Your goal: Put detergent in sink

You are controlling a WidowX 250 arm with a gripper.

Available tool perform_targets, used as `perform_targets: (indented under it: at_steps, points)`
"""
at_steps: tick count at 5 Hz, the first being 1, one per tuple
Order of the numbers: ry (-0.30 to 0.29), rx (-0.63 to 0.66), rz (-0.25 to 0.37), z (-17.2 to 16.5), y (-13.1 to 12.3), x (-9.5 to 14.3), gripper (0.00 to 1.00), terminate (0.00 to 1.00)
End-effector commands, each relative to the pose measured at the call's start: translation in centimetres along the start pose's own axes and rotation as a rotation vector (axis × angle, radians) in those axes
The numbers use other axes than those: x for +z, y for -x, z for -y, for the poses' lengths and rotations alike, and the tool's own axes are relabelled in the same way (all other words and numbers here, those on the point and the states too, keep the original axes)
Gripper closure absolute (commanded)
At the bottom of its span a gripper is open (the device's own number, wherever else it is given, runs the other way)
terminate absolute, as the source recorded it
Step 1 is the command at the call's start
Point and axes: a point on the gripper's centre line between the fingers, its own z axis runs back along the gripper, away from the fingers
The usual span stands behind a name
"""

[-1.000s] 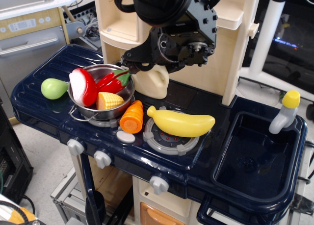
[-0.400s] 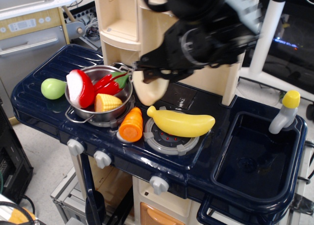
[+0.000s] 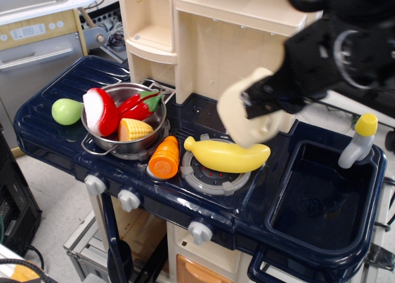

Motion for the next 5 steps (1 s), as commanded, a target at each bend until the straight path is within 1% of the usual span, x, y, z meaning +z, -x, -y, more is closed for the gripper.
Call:
perform_targets:
  at_steps: [1,2,3,4,5]
  points:
    - [0.080,0.141,-0.247,2.1,2.3,3.8,1.00,0.00]
    - [0.133,0.125,-0.336,3.5,3.8,3.3,1.00,0.00]
    - [0.171,0.085,-0.377,3.8,5.0,1.6,1.00,0.00]
    - [0.212,0.050,-0.411,4.0,5.4,0.0,1.00,0.00]
    - [0.287,-0.017,-0.434,3.8,5.7,-1.0,0.00,1.00]
